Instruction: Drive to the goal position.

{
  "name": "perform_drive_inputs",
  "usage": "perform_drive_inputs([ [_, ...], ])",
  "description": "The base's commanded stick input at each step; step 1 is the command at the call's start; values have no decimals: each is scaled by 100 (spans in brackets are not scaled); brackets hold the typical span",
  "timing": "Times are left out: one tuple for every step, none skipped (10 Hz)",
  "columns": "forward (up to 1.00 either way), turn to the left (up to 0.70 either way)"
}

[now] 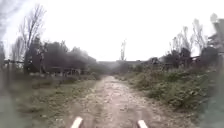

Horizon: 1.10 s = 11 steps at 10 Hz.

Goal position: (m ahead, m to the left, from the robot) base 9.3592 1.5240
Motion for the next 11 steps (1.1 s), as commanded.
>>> perform_drive_inputs([
  [100, 0],
  [100, 0],
  [100, 0],
  [100, 0],
  [100, 0],
  [100, 0],
  [100, 0],
  [100, 0],
  [100, 0],
  [100, 0],
  [100, 0],
])
